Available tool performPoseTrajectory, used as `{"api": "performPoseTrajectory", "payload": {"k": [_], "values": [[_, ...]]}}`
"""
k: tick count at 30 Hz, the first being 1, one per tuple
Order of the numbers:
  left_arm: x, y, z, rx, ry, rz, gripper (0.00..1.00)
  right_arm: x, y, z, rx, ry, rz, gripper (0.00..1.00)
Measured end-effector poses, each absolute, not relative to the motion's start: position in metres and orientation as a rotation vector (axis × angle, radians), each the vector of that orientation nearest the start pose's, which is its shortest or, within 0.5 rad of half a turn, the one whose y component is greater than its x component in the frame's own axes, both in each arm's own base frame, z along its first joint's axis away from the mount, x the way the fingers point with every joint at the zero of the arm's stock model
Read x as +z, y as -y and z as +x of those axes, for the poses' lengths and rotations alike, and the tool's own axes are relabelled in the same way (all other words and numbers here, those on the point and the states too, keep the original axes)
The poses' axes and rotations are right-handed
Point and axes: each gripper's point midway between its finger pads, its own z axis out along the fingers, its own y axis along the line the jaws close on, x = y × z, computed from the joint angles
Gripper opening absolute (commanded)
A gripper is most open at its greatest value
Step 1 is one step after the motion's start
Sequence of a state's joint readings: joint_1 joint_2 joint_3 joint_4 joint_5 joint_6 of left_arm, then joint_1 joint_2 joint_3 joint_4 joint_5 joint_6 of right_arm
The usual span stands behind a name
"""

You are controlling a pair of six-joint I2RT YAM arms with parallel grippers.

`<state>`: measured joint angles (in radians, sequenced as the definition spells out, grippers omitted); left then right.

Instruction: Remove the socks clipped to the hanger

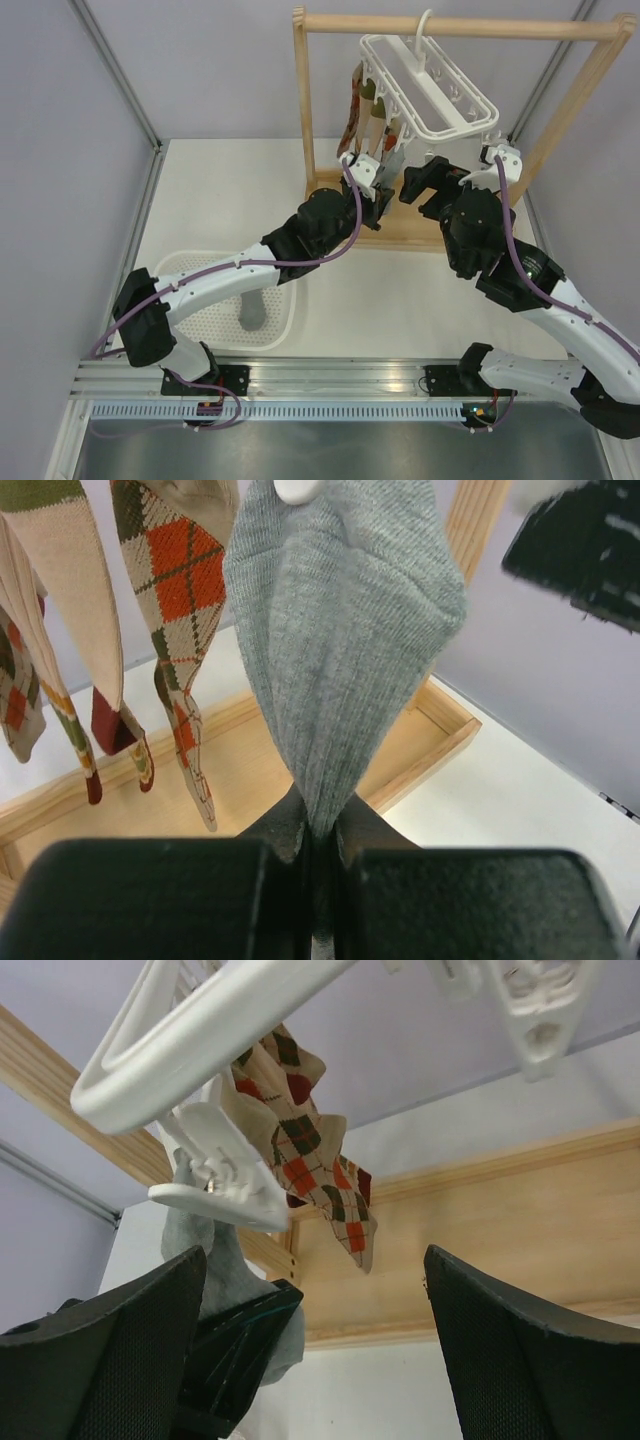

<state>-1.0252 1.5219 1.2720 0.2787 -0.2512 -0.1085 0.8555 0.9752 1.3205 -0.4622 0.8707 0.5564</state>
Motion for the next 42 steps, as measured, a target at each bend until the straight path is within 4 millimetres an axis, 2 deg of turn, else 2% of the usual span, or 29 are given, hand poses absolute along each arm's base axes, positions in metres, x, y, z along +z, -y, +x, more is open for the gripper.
{"api": "performPoseTrajectory", "payload": {"k": [3,9,15,22,33,42], "values": [[0.337,0.413,0.297,-0.701,-1.508,0.514,0.02,0.410,-0.143,0.274,0.360,-1.615,0.386,0.93],[0.335,0.414,0.297,-0.703,-1.513,0.512,0.02,0.417,-0.159,0.275,0.404,-1.582,0.398,0.93],[0.335,0.416,0.295,-0.716,-1.513,0.508,0.02,0.415,-0.174,0.287,0.387,-1.563,0.426,0.93],[0.337,0.416,0.295,-0.737,-1.505,0.476,0.02,0.411,-0.174,0.300,0.286,-1.543,0.453,0.94],[0.347,0.416,0.293,-0.770,-1.471,0.438,0.02,0.430,-0.169,0.312,0.200,-1.477,0.493,0.94],[0.336,0.424,0.280,-0.785,-1.491,0.480,0.02,0.442,-0.158,0.331,0.193,-1.436,0.531,0.90]]}}
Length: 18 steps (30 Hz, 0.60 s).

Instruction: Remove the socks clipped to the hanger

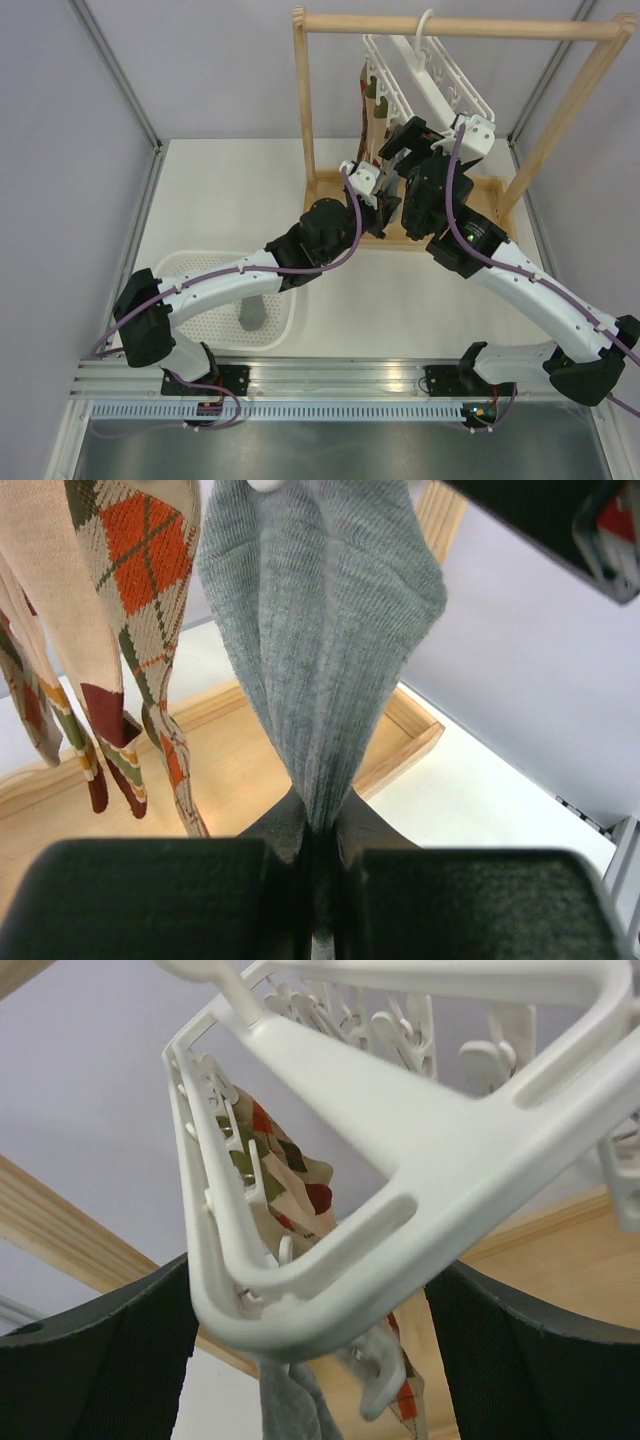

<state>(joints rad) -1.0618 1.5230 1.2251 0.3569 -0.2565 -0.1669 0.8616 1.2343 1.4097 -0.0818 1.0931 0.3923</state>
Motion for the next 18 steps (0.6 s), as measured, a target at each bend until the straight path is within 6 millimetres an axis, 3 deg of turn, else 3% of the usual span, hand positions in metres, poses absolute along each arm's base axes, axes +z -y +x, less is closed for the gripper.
{"api": "performPoseTrajectory", "payload": {"k": [5,8,11,12,14,18], "values": [[0.335,0.424,0.280,-0.783,-1.494,0.483,0.02,0.446,-0.149,0.341,0.190,-1.421,0.547,0.84],[0.335,0.424,0.280,-0.783,-1.494,0.483,0.02,0.448,-0.149,0.347,0.197,-1.422,0.539,0.73],[0.335,0.424,0.280,-0.783,-1.494,0.482,0.02,0.447,-0.151,0.351,0.205,-1.425,0.533,0.57],[0.335,0.424,0.280,-0.783,-1.494,0.482,0.02,0.447,-0.152,0.352,0.207,-1.427,0.531,0.41],[0.335,0.424,0.280,-0.784,-1.493,0.482,0.02,0.446,-0.155,0.352,0.213,-1.432,0.527,0.21],[0.333,0.424,0.280,-0.780,-1.500,0.486,0.02,0.453,-0.157,0.352,0.245,-1.417,0.528,0.04]]}}
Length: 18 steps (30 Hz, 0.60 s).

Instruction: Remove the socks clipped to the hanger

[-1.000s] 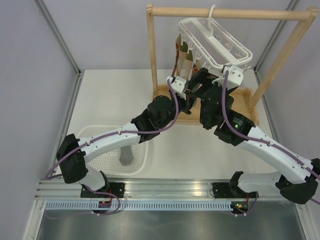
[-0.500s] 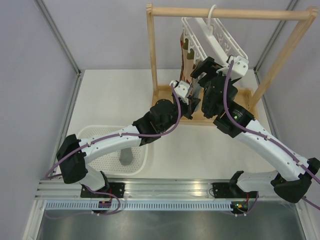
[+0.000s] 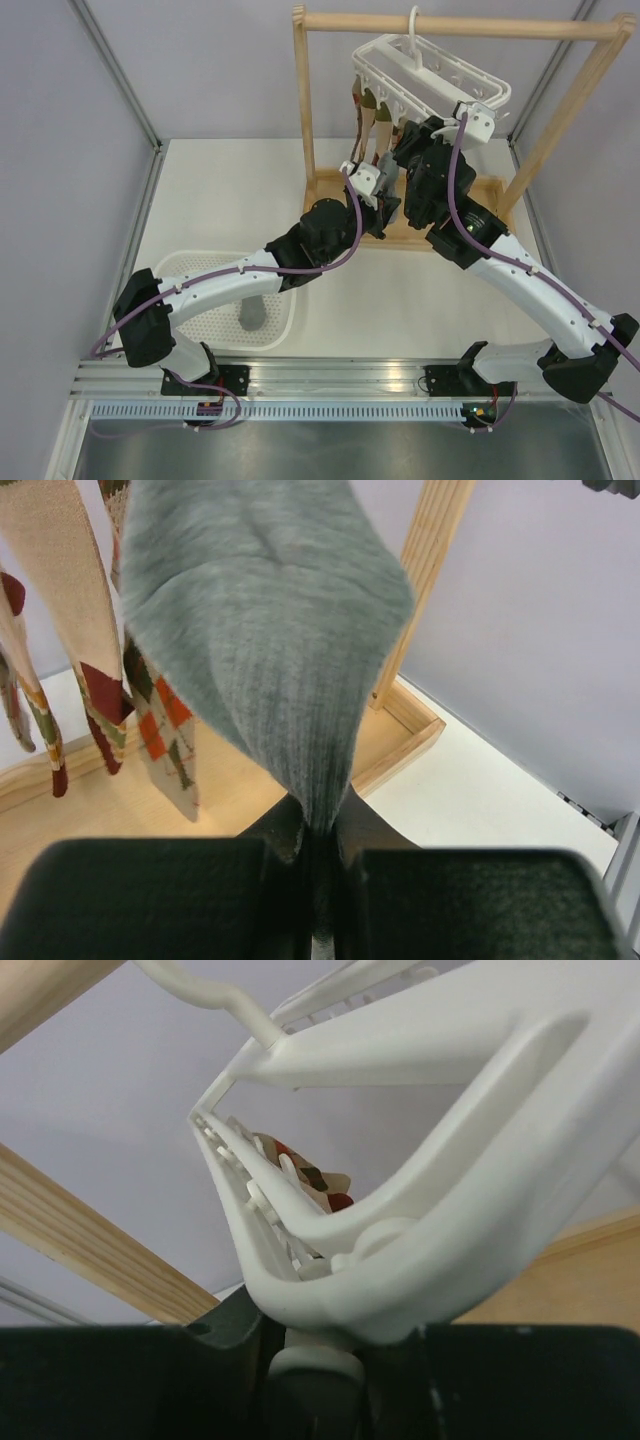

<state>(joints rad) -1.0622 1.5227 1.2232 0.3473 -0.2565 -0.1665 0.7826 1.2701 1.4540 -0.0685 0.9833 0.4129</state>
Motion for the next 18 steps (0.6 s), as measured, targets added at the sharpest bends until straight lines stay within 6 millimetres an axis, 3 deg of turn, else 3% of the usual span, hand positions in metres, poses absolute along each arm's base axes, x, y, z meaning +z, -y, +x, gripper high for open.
{"api": "performPoseTrajectory", "payload": {"k": [4,6,8,9,11,18], "values": [[0.3328,0.4239,0.2794,-0.780,-1.500,0.487,0.02,0.4534,-0.1579,0.3518,0.250,-1.418,0.520,0.02],[0.3328,0.4239,0.2794,-0.780,-1.500,0.487,0.02,0.4535,-0.1584,0.3518,0.251,-1.419,0.516,0.06],[0.3328,0.4239,0.2794,-0.780,-1.500,0.487,0.02,0.4536,-0.1588,0.3518,0.252,-1.420,0.512,0.21],[0.3328,0.4239,0.2794,-0.780,-1.500,0.487,0.02,0.4535,-0.1590,0.3518,0.252,-1.420,0.511,0.47],[0.3328,0.4238,0.2795,-0.779,-1.500,0.486,0.02,0.4532,-0.1594,0.3517,0.252,-1.423,0.506,0.70],[0.3265,0.4200,0.2822,-0.754,-1.519,0.476,0.02,0.4468,-0.1551,0.3459,0.235,-1.451,0.473,0.78]]}}
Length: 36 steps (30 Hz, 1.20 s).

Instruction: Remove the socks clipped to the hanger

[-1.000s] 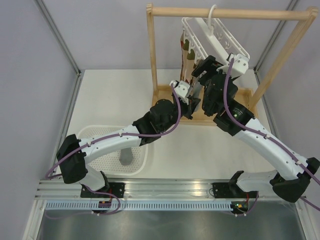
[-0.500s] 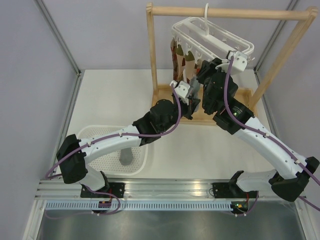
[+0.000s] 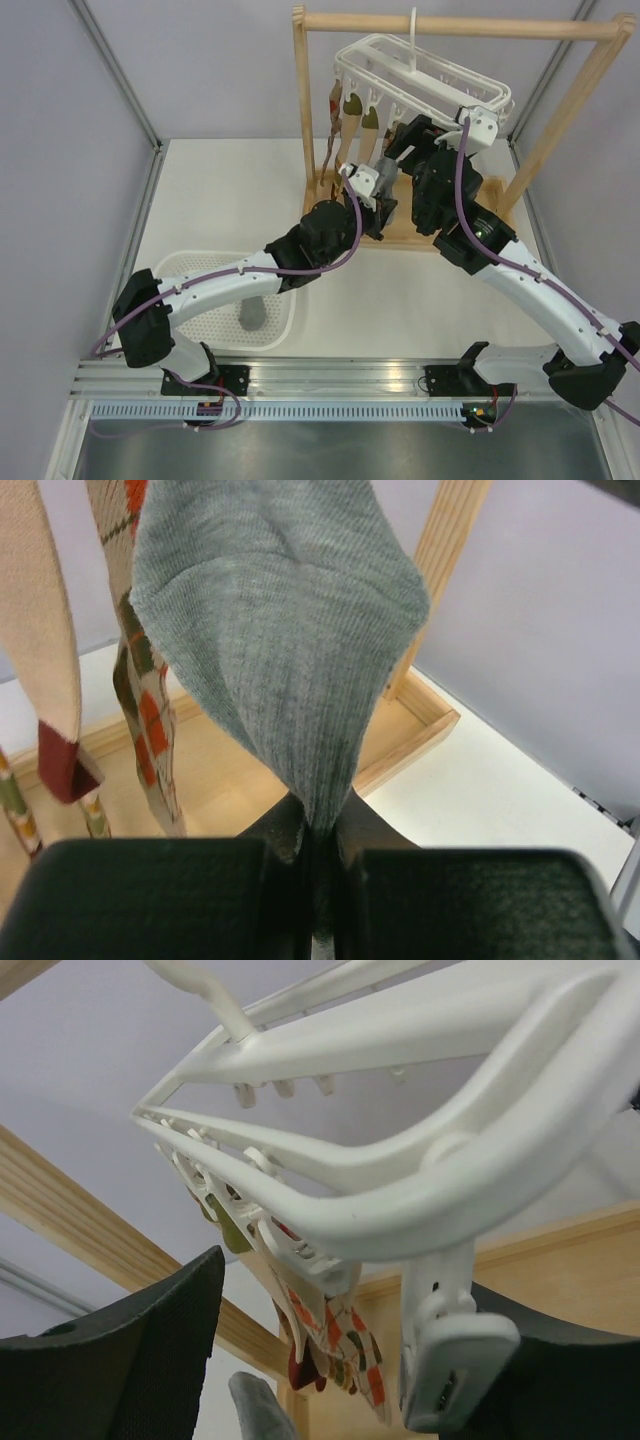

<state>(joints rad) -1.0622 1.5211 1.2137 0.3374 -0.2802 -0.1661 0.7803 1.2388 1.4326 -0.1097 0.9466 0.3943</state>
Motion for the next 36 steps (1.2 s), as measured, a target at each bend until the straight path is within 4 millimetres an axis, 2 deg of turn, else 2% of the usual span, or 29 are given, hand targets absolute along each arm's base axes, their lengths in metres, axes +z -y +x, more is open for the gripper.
{"api": "performPoseTrajectory", "payload": {"k": [6,12,19,25,30,33,36], "values": [[0.309,0.400,0.285,-0.727,-1.561,0.460,0.02,0.436,-0.137,0.324,0.234,-1.467,0.436,0.79],[0.295,0.357,0.291,-0.699,-1.605,0.382,0.02,0.416,-0.115,0.302,0.206,-1.482,0.410,0.79],[0.274,0.299,0.282,-0.684,-1.651,0.282,0.02,0.388,-0.093,0.283,0.165,-1.507,0.400,0.79],[0.247,0.242,0.272,-0.605,-1.719,0.196,0.02,0.349,-0.082,0.274,0.116,-1.555,0.397,0.80],[0.237,0.184,0.259,-0.558,-1.737,0.060,0.02,0.310,-0.076,0.270,0.079,-1.602,0.408,0.82],[0.228,0.159,0.250,-0.535,-1.758,-0.018,0.02,0.290,-0.071,0.269,0.066,-1.623,0.425,0.83],[0.209,0.139,0.242,-0.502,-1.809,-0.115,0.02,0.271,-0.067,0.270,0.053,-1.646,0.446,0.83]]}}
